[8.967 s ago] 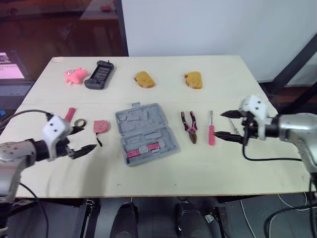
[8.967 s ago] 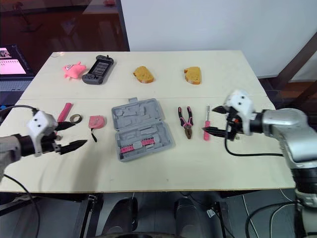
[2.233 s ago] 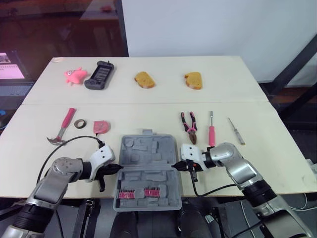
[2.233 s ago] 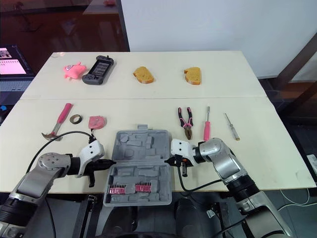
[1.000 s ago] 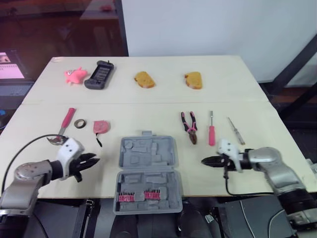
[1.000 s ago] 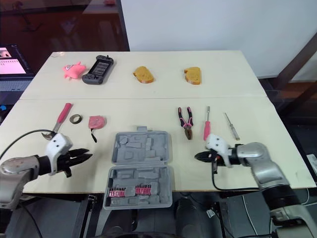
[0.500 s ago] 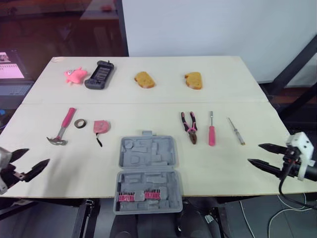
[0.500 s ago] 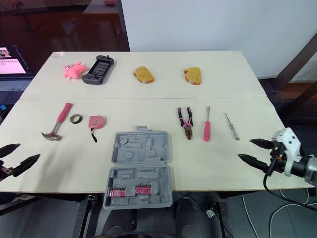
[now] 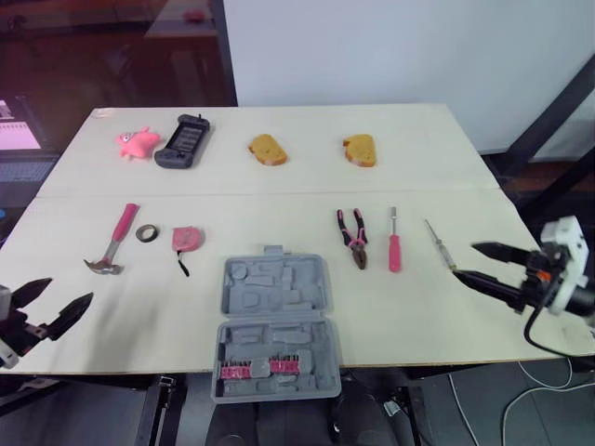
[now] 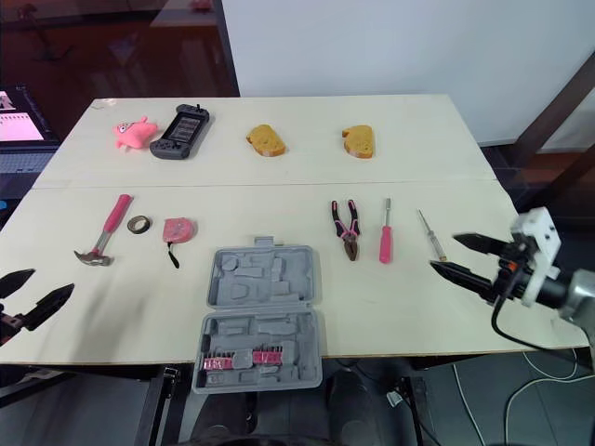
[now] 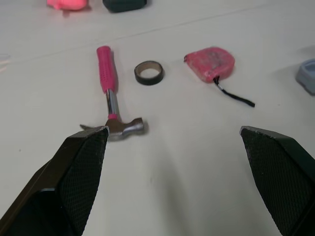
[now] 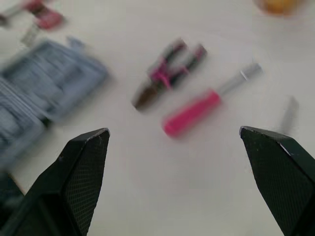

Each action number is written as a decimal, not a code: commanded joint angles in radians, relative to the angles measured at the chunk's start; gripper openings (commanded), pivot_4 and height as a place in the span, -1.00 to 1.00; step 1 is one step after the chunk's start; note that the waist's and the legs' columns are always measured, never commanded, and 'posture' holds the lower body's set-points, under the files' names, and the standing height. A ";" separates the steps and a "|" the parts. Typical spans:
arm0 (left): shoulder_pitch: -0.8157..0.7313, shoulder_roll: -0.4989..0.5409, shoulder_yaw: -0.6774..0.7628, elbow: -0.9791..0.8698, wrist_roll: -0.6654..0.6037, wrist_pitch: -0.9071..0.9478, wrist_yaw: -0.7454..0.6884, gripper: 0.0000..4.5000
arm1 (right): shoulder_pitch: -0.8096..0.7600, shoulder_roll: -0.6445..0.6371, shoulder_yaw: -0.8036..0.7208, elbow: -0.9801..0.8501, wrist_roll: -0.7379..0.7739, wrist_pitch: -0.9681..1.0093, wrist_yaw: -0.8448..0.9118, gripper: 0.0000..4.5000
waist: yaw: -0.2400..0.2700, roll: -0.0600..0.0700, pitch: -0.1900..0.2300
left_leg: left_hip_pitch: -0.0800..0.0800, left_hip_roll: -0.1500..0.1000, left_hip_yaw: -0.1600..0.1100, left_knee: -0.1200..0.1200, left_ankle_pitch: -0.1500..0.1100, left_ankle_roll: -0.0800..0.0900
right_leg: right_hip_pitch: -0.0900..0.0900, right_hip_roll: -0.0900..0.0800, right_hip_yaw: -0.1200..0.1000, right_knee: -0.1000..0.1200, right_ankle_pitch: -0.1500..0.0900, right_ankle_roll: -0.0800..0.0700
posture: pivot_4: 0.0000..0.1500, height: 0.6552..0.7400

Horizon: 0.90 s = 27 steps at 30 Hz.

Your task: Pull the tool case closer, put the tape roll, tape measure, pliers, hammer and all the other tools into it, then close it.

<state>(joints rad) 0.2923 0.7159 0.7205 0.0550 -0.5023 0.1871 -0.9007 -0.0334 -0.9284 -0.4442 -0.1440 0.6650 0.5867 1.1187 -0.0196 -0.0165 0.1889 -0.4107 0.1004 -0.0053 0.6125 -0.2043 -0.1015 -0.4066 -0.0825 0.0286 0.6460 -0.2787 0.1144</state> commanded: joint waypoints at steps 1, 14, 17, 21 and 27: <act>-0.009 -0.023 0.000 -0.136 -0.043 0.153 0.147 1.00 | -0.096 -0.057 0.091 -0.146 0.063 0.105 -0.002 0.99 | 0.003 -0.001 0.000 | 0.000 0.000 0.000 0.000 0.000 0.000 | 0.000 0.000 0.000 0.000 0.000 0.000 | 1.00 0.54; -0.213 0.110 -0.230 -0.228 0.036 0.502 0.335 1.00 | -0.527 0.028 0.421 -0.324 0.139 0.301 -0.066 0.99 | 0.010 -0.004 0.001 | -0.002 0.000 -0.001 0.000 0.000 0.000 | -0.002 0.001 0.000 0.001 0.000 0.000 | 1.00 0.54; -0.318 0.141 -0.306 -0.154 0.095 0.495 0.348 1.00 | -0.518 0.027 0.419 -0.333 0.135 0.303 -0.083 0.99 | 0.010 -0.004 0.001 | -0.006 0.000 -0.001 0.001 0.000 0.000 | -0.004 0.000 0.000 -0.001 0.000 0.000 | 1.00 0.54; -0.544 0.179 -0.442 0.087 0.167 0.467 0.284 1.00 | -0.502 0.022 0.412 -0.343 0.119 0.289 -0.107 0.99 | 0.013 -0.005 0.001 | -0.010 0.000 -0.001 0.002 0.000 0.000 | -0.008 0.001 -0.001 0.002 0.001 0.001 | 1.00 0.54; -0.891 0.148 -0.624 0.501 0.283 0.351 0.156 1.00 | -0.499 0.017 0.411 -0.354 0.120 0.290 -0.111 0.99 | 0.010 -0.005 0.000 | -0.013 0.000 -0.001 0.002 0.000 0.001 | -0.011 0.001 -0.001 0.003 0.003 0.005 | 1.00 0.54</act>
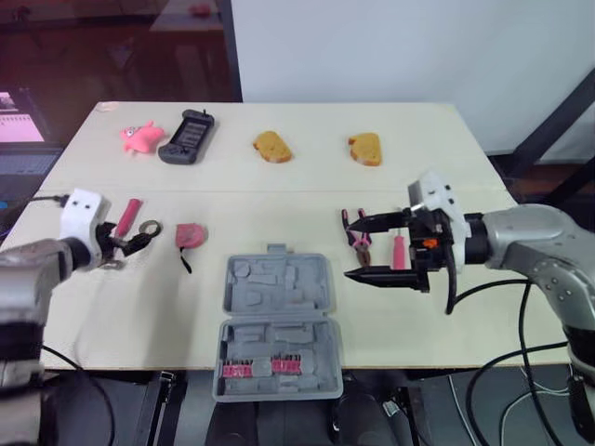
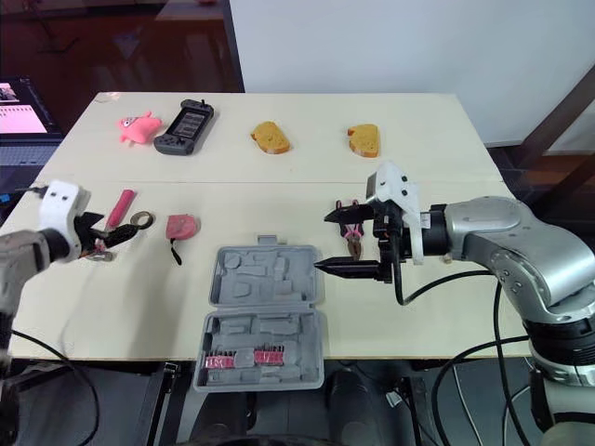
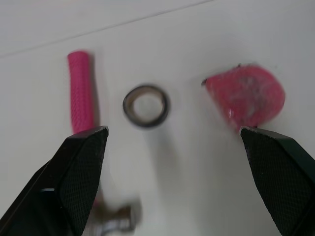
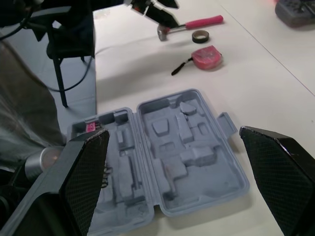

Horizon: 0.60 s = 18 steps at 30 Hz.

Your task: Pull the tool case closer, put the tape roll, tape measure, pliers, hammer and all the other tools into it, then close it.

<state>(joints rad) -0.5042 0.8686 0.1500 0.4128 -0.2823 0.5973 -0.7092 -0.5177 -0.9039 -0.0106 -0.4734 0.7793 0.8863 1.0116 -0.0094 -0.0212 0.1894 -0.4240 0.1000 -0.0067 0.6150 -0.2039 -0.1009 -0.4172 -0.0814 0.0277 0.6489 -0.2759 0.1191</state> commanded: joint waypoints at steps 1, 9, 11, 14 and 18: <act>-0.142 -0.017 -0.074 0.211 0.085 -0.088 -0.047 1.00 | -0.017 -0.009 -0.025 -0.024 0.004 -0.009 -0.006 0.99 | -0.001 0.000 0.000 | 0.000 0.000 0.000 0.000 0.000 0.000 | -0.001 0.000 0.000 0.000 0.000 0.000 | 1.00 0.54; -0.391 -0.108 -0.144 0.659 0.214 -0.266 -0.027 1.00 | -0.010 -0.035 -0.049 -0.034 0.007 -0.002 -0.021 0.99 | -0.002 0.000 0.000 | -0.003 0.000 0.000 0.000 0.000 0.000 | -0.004 0.000 0.000 0.003 0.001 0.003 | 1.00 0.54; -0.414 -0.122 -0.142 0.721 0.234 -0.302 -0.009 1.00 | -0.009 -0.041 -0.055 -0.036 0.012 0.001 -0.026 0.99 | -0.002 0.000 0.000 | -0.003 0.000 0.000 0.000 0.000 0.000 | -0.004 0.000 0.000 0.003 0.001 0.003 | 1.00 0.54; -0.434 -0.146 -0.134 0.777 0.249 -0.335 0.004 1.00 | -0.005 -0.054 -0.063 -0.038 0.014 0.004 -0.027 0.99 | 0.000 0.000 0.000 | -0.003 0.000 0.000 0.001 0.000 0.000 | -0.004 0.000 0.000 0.003 0.002 0.003 | 1.00 0.54; -0.446 -0.174 -0.123 0.811 0.258 -0.359 0.009 1.00 | -0.007 -0.065 -0.067 -0.035 0.009 0.000 -0.026 0.99 | 0.002 0.000 0.000 | -0.003 0.000 0.000 0.001 0.000 0.000 | -0.004 0.000 0.000 0.003 0.002 0.003 | 1.00 0.54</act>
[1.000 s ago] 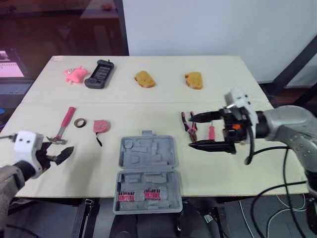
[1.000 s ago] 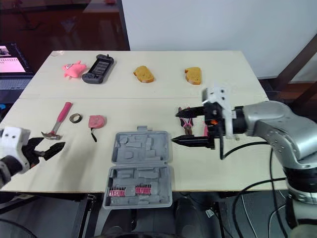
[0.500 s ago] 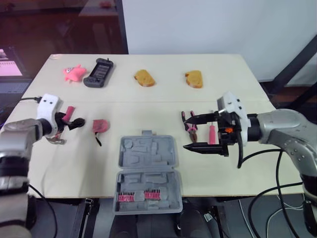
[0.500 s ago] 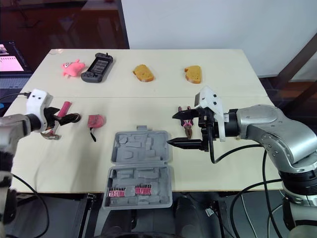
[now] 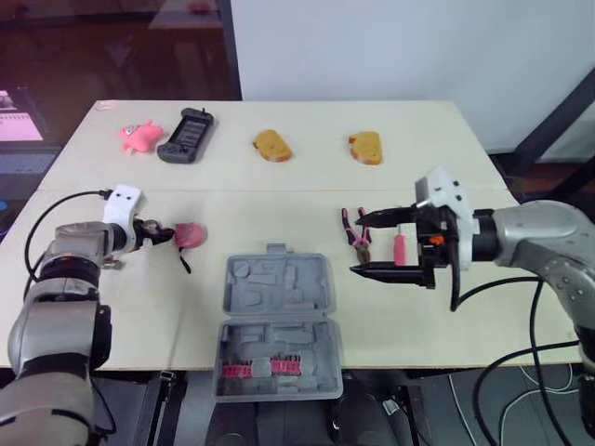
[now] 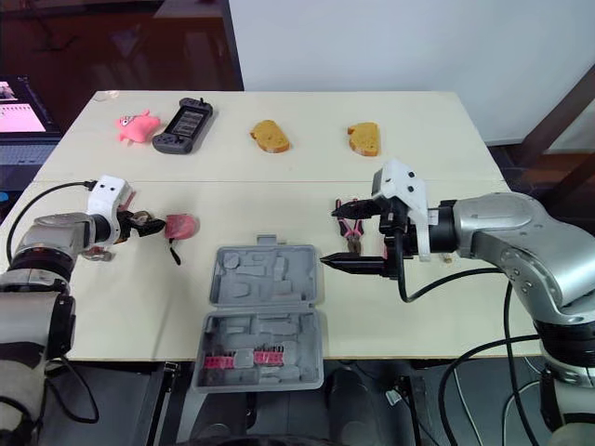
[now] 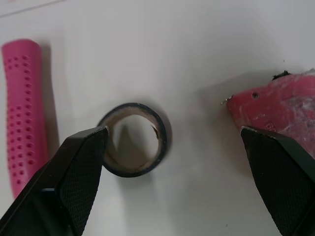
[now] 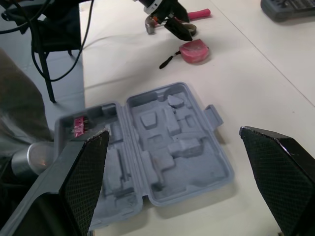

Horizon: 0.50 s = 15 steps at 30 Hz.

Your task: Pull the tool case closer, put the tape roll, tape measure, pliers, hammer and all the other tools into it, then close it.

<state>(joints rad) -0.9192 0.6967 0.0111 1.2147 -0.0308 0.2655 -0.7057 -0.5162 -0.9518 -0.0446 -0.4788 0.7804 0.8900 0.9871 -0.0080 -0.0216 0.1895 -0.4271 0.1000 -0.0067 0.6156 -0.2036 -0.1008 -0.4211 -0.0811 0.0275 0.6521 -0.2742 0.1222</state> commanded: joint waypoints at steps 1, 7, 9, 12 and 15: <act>-0.032 -0.008 0.019 0.014 0.008 -0.032 0.005 1.00 | -0.010 -0.018 -0.032 -0.028 0.006 -0.006 -0.002 0.99 | 0.000 0.000 0.000 | 0.000 0.000 0.000 0.000 0.000 0.000 | 0.000 0.000 0.000 0.000 0.000 0.000 | 1.00 0.54; -0.032 -0.027 0.019 0.035 0.022 -0.051 0.018 0.13 | -0.013 -0.021 -0.033 -0.027 0.000 -0.011 -0.005 1.00 | 0.000 0.000 0.000 | 0.000 0.000 0.000 0.000 0.000 0.000 | 0.000 0.000 0.000 0.001 0.000 0.000 | 1.00 0.54; -0.033 -0.029 0.021 0.041 0.026 -0.049 0.021 -0.33 | -0.012 -0.023 -0.032 -0.028 -0.004 -0.013 -0.005 1.00 | -0.001 0.000 0.000 | 0.000 0.000 0.000 0.000 0.000 0.000 | 0.000 0.000 0.000 0.001 0.000 0.000 | 1.00 0.54; -0.034 -0.031 0.026 0.051 0.030 -0.043 0.030 -0.98 | -0.013 -0.025 -0.034 -0.028 -0.007 -0.014 -0.009 1.00 | -0.001 0.000 0.000 | 0.000 0.000 0.000 0.000 0.000 0.000 | 0.000 0.000 0.000 0.001 0.000 0.000 | 1.00 0.54; -0.036 -0.029 0.029 0.057 0.031 -0.040 0.034 -1.00 | -0.013 -0.025 -0.036 -0.030 -0.010 -0.012 -0.012 1.00 | -0.001 0.000 0.000 | 0.000 0.000 0.000 0.000 0.000 0.000 | 0.000 0.000 0.000 0.001 0.000 0.000 | 1.00 0.54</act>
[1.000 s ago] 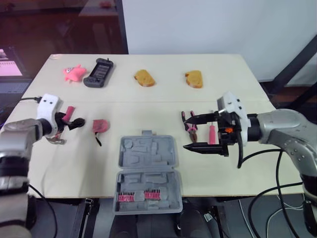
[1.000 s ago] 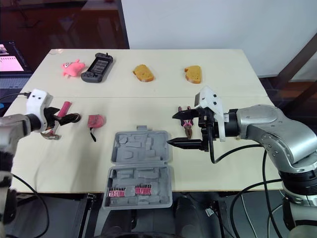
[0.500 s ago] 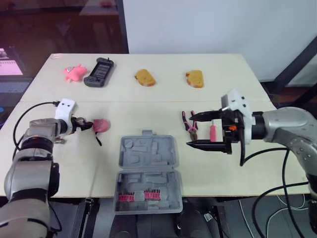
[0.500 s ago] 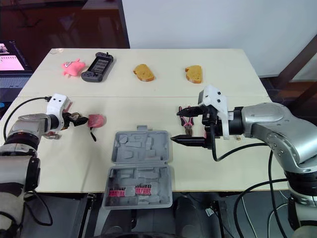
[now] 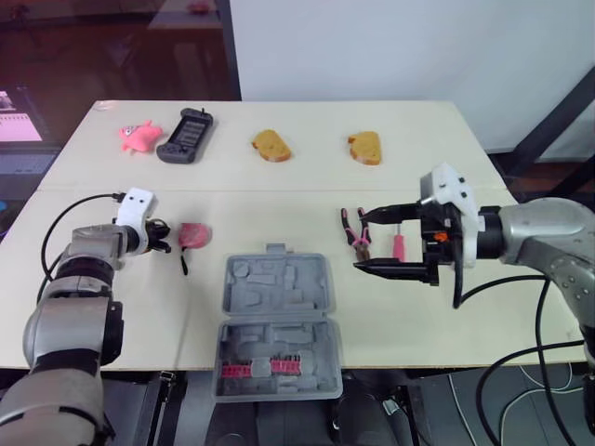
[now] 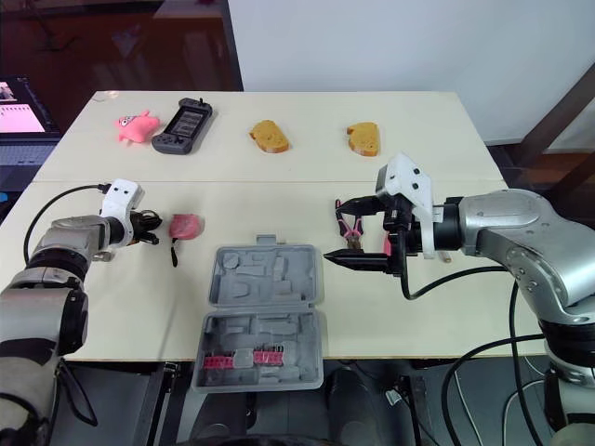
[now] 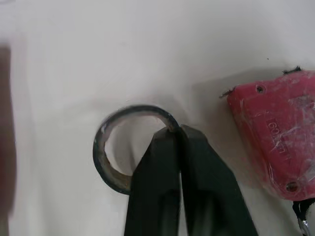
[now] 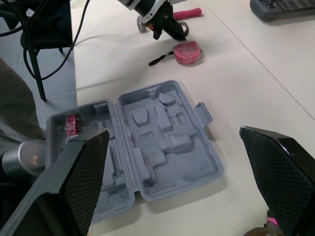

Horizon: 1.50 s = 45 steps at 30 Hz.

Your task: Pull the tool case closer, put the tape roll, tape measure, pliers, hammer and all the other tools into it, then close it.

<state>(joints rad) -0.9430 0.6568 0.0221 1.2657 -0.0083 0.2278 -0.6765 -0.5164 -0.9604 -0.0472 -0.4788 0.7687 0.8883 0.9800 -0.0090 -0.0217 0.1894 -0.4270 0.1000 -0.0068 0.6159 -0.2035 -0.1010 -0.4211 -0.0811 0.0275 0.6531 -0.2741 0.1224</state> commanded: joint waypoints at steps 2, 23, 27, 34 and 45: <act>-0.018 0.019 0.021 0.006 0.007 -0.001 -0.001 -1.00 | -0.011 -0.017 -0.034 -0.031 0.001 -0.010 -0.007 1.00 | 0.000 0.000 0.000 | 0.000 0.000 0.000 0.000 0.000 0.000 | 0.000 0.000 0.000 0.000 0.000 0.000 | 1.00 0.54; 0.262 0.342 -0.168 -1.022 -0.126 0.469 -0.789 -1.00 | -0.013 0.044 0.012 -0.062 0.039 0.008 -0.013 1.00 | 0.001 0.000 0.000 | -0.001 0.000 0.000 0.000 0.000 0.000 | -0.001 0.000 0.000 0.002 0.000 0.000 | 1.00 0.54; 0.225 0.346 -0.262 -1.199 -0.146 0.465 -0.891 -1.00 | 0.028 0.055 0.000 -0.104 0.053 0.020 -0.055 1.00 | 0.002 0.000 0.000 | 0.000 0.000 -0.001 0.001 0.000 0.000 | -0.001 0.000 0.000 0.003 0.000 0.000 | 1.00 0.54; 0.141 0.283 -0.406 -1.195 -0.097 0.369 -0.938 -1.00 | 0.068 0.072 -0.018 -0.161 0.081 0.046 -0.130 1.00 | -0.006 0.000 0.000 | 0.000 0.000 -0.001 0.002 0.000 0.000 | -0.001 0.000 0.000 0.003 0.000 0.000 | 1.00 0.54; 0.060 0.133 -0.558 -0.984 0.079 0.188 -0.898 -1.00 | 0.138 0.064 -0.087 -0.249 0.142 0.076 -0.246 1.00 | -0.001 0.000 0.000 | -0.002 0.000 -0.002 0.007 -0.001 0.002 | 0.000 0.000 0.000 0.004 0.000 0.000 | 1.00 0.54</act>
<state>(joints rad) -0.8561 0.7937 -0.5378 0.2717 0.0554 0.4469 -1.5769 -0.3758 -0.8896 -0.0985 -0.6942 0.8904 0.9685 0.7478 -0.0098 -0.0217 0.1895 -0.4290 0.1003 -0.0085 0.6232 -0.2045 -0.0986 -0.4213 -0.0806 0.0279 0.6574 -0.2744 0.1220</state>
